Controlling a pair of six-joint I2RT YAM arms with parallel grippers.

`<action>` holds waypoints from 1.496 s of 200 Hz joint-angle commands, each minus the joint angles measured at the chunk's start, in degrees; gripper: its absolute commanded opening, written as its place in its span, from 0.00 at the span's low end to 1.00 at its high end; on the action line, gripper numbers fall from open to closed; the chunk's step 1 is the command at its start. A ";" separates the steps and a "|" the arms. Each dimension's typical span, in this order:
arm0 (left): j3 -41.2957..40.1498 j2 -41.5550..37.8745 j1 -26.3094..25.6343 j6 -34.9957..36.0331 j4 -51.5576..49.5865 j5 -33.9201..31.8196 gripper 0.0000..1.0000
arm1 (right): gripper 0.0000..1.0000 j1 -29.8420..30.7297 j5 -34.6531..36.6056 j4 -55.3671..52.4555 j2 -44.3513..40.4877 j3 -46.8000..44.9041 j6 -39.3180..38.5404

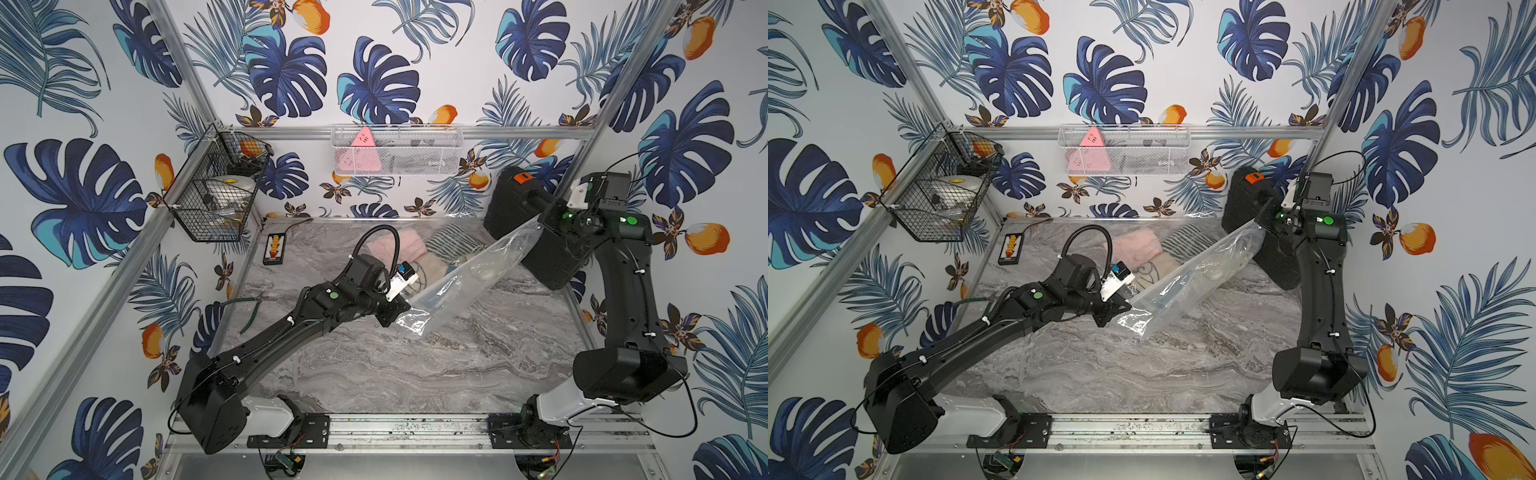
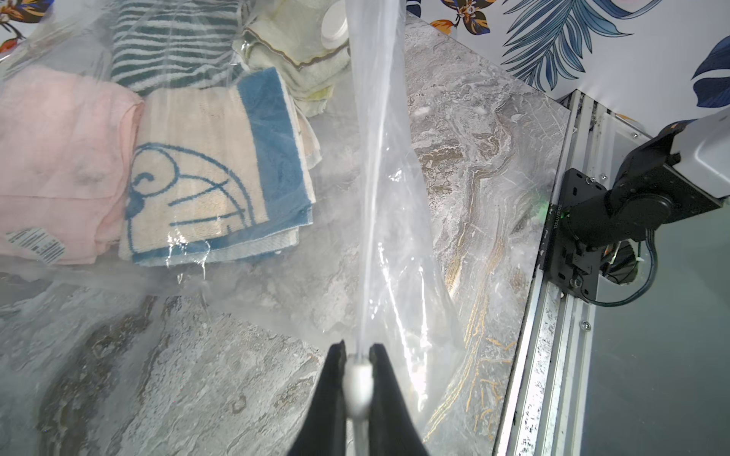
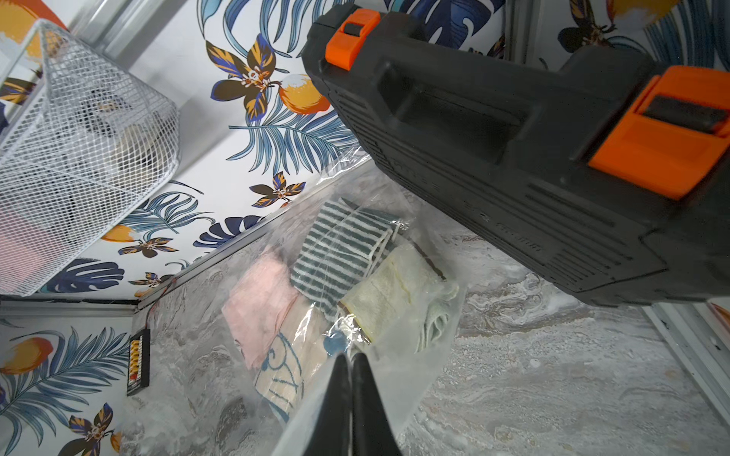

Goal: Place the folded towel into the vacuum bag
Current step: Close the vacuum bag at the center of the board, then adjust the vacuum bag at the center of the board.

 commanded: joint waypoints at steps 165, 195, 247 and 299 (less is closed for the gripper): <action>10.84 0.96 1.43 -10.05 -7.79 6.40 0.40 | 0.30 28.30 12.15 -2.11 0.32 -29.05 -4.52; 6.38 6.54 0.54 -17.36 0.38 5.36 0.40 | 0.30 28.28 10.52 5.43 -1.53 -39.88 -2.39; 6.12 7.81 -1.15 -20.81 -0.16 -4.83 0.42 | 0.26 29.66 7.57 16.21 7.69 -46.46 1.86; 4.31 7.62 -1.08 -20.38 -0.45 -5.07 0.43 | 0.20 31.07 4.25 20.42 17.71 -40.20 2.81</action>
